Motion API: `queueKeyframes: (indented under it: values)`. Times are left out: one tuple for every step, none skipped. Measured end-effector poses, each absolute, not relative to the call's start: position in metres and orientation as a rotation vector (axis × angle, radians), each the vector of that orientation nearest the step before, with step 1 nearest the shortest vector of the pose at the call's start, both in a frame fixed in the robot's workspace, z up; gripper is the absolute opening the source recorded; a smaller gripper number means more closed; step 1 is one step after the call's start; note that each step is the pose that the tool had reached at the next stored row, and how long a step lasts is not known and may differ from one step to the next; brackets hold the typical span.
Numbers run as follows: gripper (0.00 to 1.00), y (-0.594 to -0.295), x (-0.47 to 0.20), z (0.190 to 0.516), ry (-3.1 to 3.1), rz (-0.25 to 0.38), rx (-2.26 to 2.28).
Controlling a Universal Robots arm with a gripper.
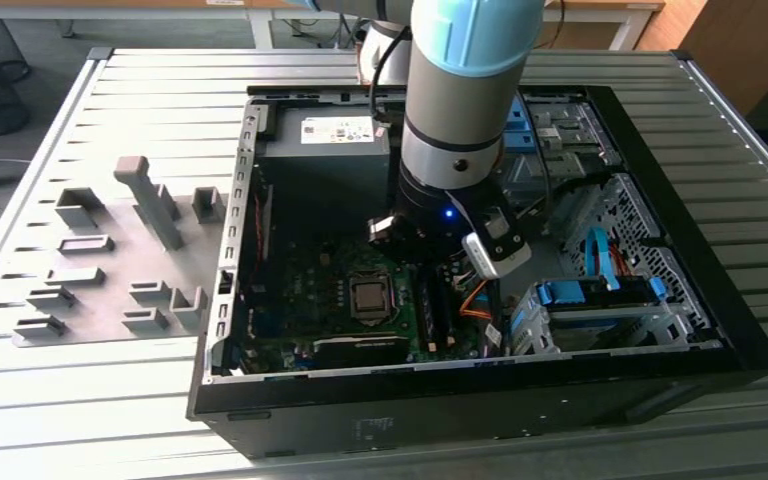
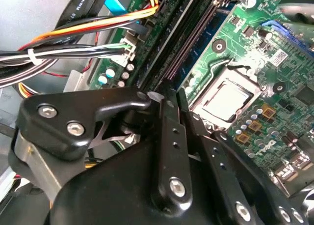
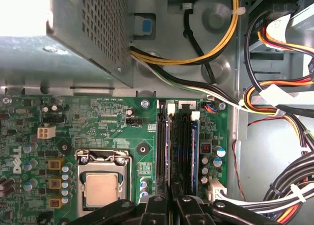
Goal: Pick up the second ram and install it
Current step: 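Insert the second ram into the second slot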
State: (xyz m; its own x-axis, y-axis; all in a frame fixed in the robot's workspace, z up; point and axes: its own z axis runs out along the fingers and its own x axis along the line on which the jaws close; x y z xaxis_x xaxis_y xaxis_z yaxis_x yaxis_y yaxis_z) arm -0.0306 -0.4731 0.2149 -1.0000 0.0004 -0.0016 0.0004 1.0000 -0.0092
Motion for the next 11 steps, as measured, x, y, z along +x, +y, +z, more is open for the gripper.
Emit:
queueKeyframes:
  values:
    - [0.14, -0.4733, -0.0306, 0.2149, 3.14, -0.015, 0.001]
    - [0.14, -0.4734, -0.0306, 0.2149, 3.14, -0.015, 0.001]
    - [0.14, -0.4736, -0.0306, 0.2148, 3.14, -0.016, 0.001]
    - [0.14, -0.4737, -0.0306, 0.2148, 3.14, -0.017, 0.001]
    - [0.14, -0.4739, -0.0305, 0.2148, 3.14, -0.019, 0.001]
    - [0.14, -0.4739, -0.0305, 0.2149, 3.14, -0.023, 0.001]
    - [0.14, -0.474, -0.0305, 0.2149, 3.14, -0.029, 0.0]
    - [0.14, -0.474, -0.0305, 0.2149, 3.14, -0.034, 0.0]
    - [0.14, -0.4741, -0.0305, 0.2149, 3.14, -0.039, 0.0]
    - [0.14, -0.4741, -0.0305, 0.2149, 3.14, -0.041, 0.0]
    - [0.14, -0.4741, -0.0306, 0.2149, 3.14, -0.041, 0.0]
